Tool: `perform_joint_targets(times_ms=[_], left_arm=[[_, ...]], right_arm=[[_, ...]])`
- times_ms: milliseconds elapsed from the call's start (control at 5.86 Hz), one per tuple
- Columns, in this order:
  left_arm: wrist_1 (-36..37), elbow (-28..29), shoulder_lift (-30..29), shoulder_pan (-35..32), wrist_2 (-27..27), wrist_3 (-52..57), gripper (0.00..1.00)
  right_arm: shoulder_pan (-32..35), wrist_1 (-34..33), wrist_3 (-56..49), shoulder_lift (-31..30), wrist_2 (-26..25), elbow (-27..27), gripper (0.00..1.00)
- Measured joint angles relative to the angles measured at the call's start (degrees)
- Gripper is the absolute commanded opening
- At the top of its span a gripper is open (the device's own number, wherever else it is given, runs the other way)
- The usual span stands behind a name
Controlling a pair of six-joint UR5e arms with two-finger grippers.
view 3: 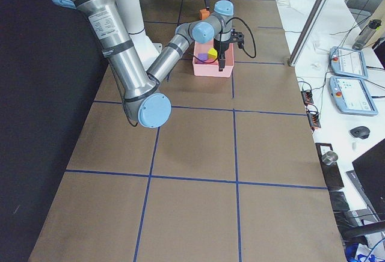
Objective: Place blocks into pink bin with both arms
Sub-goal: 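Withdraw the right gripper while the left gripper grasps the orange cube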
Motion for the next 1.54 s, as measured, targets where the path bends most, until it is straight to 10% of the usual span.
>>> perform_joint_targets(times_ms=[683, 854, 1024, 1537], left_arm=[[-0.3, 3.6, -0.3, 2.7, 0.1, -0.6, 1.00], [-0.3, 5.0, -0.5, 3.6, 0.1, -0.5, 0.85], [-0.3, 5.7, -0.6, 4.0, 0.1, -0.5, 0.47], [-0.2, 4.5, -0.8, 4.1, -0.9, 0.0, 0.39]], right_arm=[[0.3, 0.2, -0.8, -1.7, 0.0, 0.8, 1.00], [0.3, 0.3, -0.8, -2.2, -0.2, 0.9, 1.00], [0.3, 0.4, -0.8, -2.4, -0.4, 0.9, 1.00], [0.3, 0.5, -0.8, -2.6, -0.4, 1.3, 1.00]])
